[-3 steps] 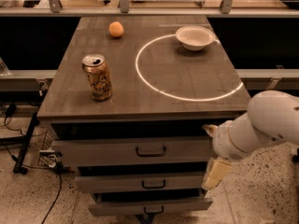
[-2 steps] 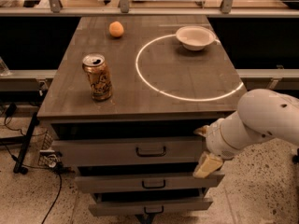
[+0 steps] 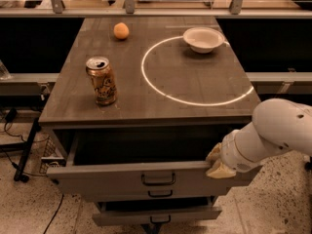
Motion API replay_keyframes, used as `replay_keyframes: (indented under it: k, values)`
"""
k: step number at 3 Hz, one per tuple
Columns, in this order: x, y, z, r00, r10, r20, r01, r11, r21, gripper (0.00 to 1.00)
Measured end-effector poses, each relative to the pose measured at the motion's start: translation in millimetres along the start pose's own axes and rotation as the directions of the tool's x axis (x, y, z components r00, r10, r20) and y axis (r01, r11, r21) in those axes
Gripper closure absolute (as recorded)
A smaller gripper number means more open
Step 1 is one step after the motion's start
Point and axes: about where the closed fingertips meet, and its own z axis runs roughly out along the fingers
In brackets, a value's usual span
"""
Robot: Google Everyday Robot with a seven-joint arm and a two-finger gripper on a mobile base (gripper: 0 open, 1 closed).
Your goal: Open top drawer
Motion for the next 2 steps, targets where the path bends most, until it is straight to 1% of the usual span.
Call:
replay_keyframes:
  k: [1,2]
  values:
    - [-0.8,-0.2,-2.1,1.0,0.0,0.0,0.0,1.0,0.0,1.0]
    - [-0.7,-0.1,-2.2,1.0,0.0,0.0,0.0,1.0,0.0,0.82]
